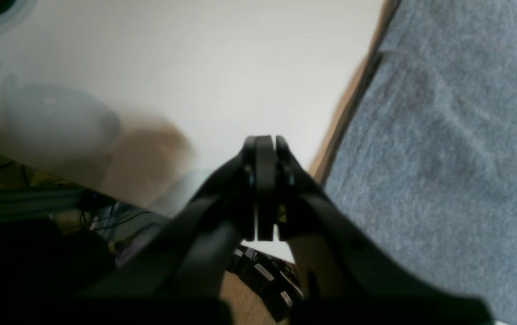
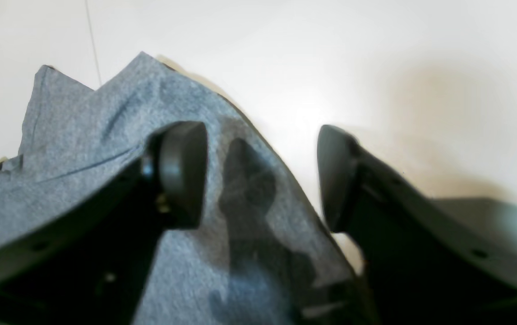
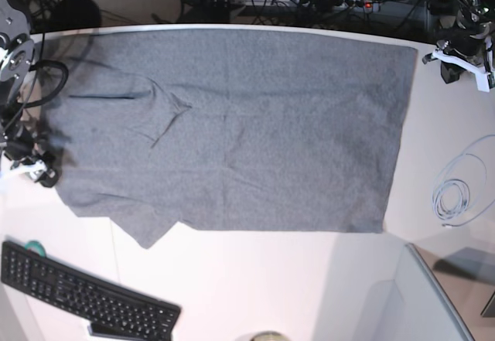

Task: Layout the t-shirt on the table in an organized manner, then fold the t-shirt properly
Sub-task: 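Move the right gripper to the shirt side and grasp its hem corner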

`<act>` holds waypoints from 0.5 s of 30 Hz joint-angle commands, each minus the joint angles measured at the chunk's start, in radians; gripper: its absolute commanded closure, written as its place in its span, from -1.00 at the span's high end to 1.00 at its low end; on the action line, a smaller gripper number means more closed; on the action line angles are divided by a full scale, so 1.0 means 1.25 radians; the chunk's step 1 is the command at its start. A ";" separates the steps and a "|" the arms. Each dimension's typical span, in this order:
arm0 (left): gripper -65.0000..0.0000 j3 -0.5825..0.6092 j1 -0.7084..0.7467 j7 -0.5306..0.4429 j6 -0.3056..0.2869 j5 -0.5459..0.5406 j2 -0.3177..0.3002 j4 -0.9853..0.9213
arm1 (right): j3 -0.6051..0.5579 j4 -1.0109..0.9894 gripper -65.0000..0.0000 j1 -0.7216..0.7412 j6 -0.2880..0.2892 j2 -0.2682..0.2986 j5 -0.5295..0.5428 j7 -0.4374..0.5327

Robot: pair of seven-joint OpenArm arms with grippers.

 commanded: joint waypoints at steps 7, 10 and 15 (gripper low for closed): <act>-1.00 -0.003 -0.001 -0.015 -0.001 -0.004 -0.014 0.013 | -0.001 0.011 -0.23 0.028 0.006 0.016 0.005 -0.063; -1.00 -0.003 -0.001 -0.015 -0.001 -0.004 -0.014 0.013 | -0.069 0.011 -0.23 0.030 0.006 0.016 0.006 -0.062; -1.00 -0.003 0.002 -0.015 -0.001 -0.004 -0.012 0.013 | -0.117 0.011 -0.27 0.031 0.005 0.016 0.009 -0.057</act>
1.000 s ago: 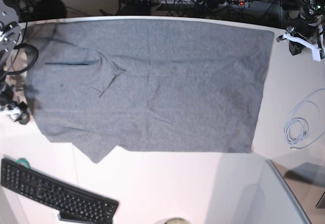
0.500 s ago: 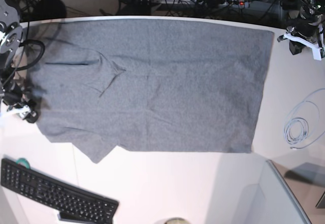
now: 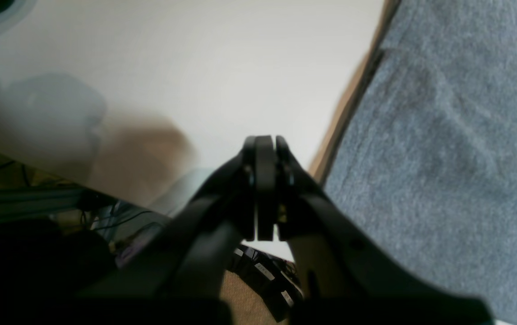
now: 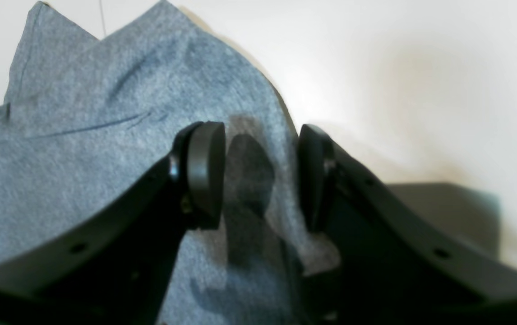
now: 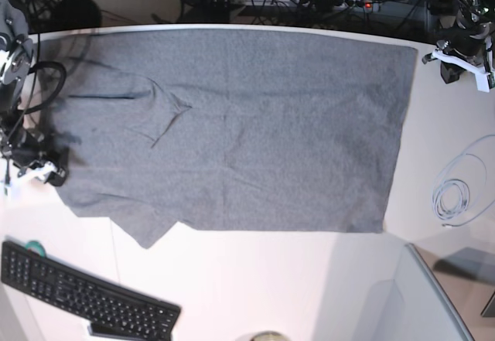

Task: Layout the t-shirt on the table in an organized manner, then fold the t-shirt properly
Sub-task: 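Move the right gripper to the shirt side and grasp its hem corner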

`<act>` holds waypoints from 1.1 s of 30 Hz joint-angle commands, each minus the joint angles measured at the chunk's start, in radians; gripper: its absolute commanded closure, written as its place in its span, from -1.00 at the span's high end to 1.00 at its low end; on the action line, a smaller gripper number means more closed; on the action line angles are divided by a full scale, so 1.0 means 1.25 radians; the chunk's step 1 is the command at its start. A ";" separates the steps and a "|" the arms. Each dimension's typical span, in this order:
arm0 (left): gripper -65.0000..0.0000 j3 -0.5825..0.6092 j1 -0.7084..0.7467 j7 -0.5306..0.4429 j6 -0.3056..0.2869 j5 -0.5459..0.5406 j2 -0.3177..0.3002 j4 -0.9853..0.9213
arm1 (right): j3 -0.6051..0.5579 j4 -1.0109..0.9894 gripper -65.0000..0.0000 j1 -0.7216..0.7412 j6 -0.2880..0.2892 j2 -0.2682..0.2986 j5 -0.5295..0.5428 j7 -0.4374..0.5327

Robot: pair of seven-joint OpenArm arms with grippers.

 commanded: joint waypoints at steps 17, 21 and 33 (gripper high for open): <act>-1.00 -0.003 0.008 -0.015 -0.001 -0.005 -0.009 0.012 | 0.004 0.051 -0.98 0.013 0.005 0.014 -0.005 -0.007; -1.00 -0.001 0.007 -0.015 -0.001 -0.005 -0.009 0.012 | 0.004 0.051 -0.97 0.012 0.005 0.014 -0.005 -0.007; -1.00 -0.001 0.001 -0.015 -0.001 -0.005 -0.009 -0.004 | 0.011 0.272 -0.98 -0.092 0.013 -0.025 -0.003 -0.080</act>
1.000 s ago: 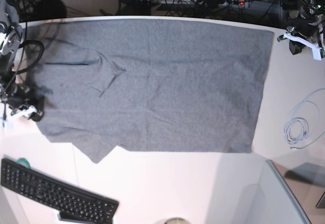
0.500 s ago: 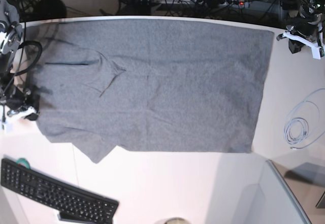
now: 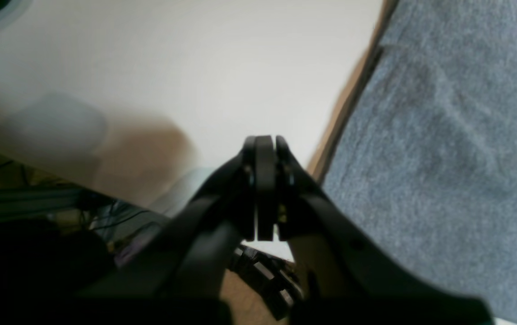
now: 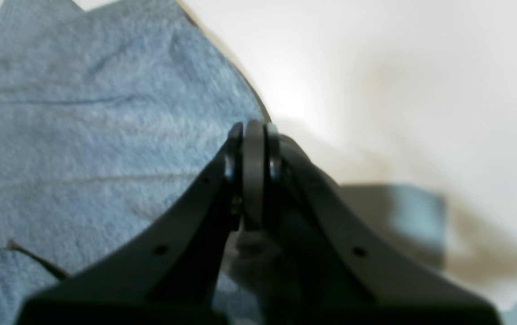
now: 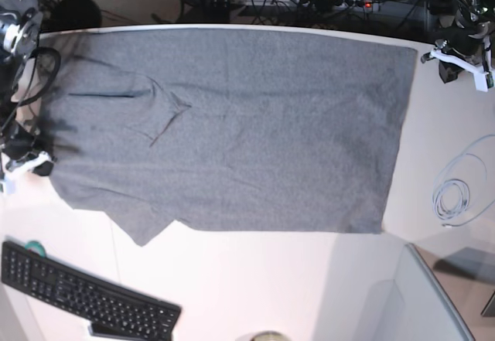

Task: Layout the t-shirt on the table in an organized manner, then fold the t-shirt properly
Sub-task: 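Move the right gripper to the shirt side and grasp its hem corner, then hold the hem corner with the right gripper while the left gripper moves down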

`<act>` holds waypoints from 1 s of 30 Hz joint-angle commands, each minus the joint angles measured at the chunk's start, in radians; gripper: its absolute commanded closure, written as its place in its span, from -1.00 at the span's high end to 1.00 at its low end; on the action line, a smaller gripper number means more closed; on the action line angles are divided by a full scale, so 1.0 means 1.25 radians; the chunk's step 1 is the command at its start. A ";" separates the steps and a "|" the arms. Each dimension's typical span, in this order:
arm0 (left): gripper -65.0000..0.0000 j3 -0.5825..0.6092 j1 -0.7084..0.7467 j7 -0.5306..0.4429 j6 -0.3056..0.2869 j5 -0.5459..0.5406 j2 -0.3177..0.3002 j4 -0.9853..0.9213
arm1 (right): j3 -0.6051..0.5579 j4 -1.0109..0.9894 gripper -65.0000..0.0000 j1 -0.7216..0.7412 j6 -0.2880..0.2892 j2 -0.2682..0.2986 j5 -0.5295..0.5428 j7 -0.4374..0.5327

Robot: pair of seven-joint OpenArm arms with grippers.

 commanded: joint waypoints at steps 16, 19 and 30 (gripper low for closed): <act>-1.00 0.027 -0.001 -0.013 -0.001 -0.010 -0.014 -0.010 | 0.001 0.587 -0.98 -0.183 0.010 -0.127 0.012 -0.285; -1.00 0.027 -0.001 -0.013 -0.001 -0.010 -0.014 -0.010 | 0.001 0.647 -0.98 -0.217 0.010 -0.152 0.013 -0.329; -1.00 0.027 -0.002 -0.013 -0.001 -0.011 -0.014 -0.011 | 0.002 0.714 -0.95 -0.324 0.010 -0.241 0.013 -0.402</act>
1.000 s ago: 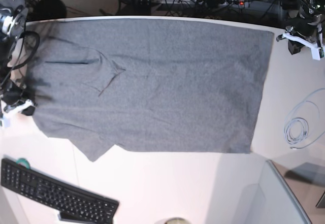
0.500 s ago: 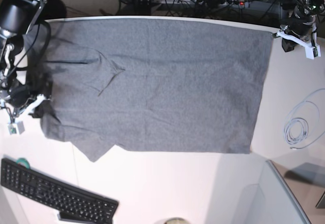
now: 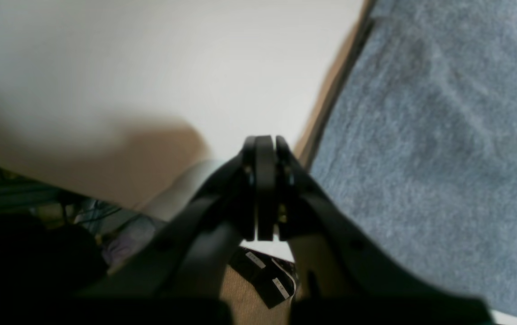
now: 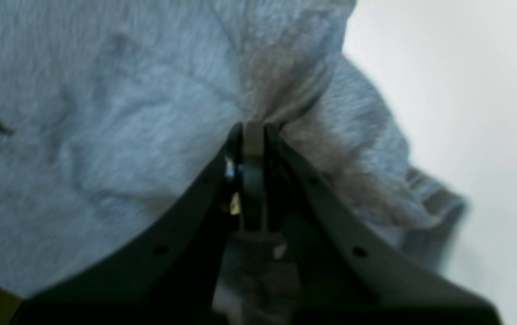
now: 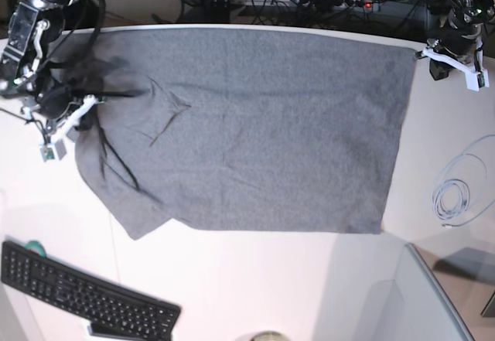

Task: Layout the t-shirt on the table in an organized manner, then fold the t-shirt properly
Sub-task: 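Hold the hem corner with the right gripper while the left gripper moves down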

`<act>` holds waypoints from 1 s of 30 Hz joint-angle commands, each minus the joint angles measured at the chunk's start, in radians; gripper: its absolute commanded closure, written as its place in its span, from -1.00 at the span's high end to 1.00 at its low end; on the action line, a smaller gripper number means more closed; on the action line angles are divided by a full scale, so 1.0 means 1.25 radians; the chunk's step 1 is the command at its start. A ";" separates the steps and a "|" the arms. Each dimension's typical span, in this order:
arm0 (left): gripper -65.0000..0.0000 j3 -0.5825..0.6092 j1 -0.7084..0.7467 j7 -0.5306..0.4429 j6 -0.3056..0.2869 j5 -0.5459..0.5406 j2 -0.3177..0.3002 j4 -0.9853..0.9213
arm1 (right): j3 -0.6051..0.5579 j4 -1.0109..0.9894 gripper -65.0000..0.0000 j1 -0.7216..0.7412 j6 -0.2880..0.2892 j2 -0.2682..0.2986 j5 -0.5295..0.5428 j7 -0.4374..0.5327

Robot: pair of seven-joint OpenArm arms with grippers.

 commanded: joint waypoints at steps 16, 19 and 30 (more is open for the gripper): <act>-1.00 -0.004 0.000 -0.015 0.000 -0.005 -0.014 0.011 | 0.143 0.095 0.03 0.143 0.003 -0.004 0.011 -0.085; -1.00 -0.004 0.000 -0.015 0.000 -0.005 -0.014 0.011 | 0.219 0.026 0.02 0.234 -0.002 -0.002 0.009 -0.192; -1.00 -0.004 0.000 -0.015 0.000 -0.005 -0.014 0.010 | 0.255 -0.169 0.02 0.330 0.002 0.030 0.011 -0.316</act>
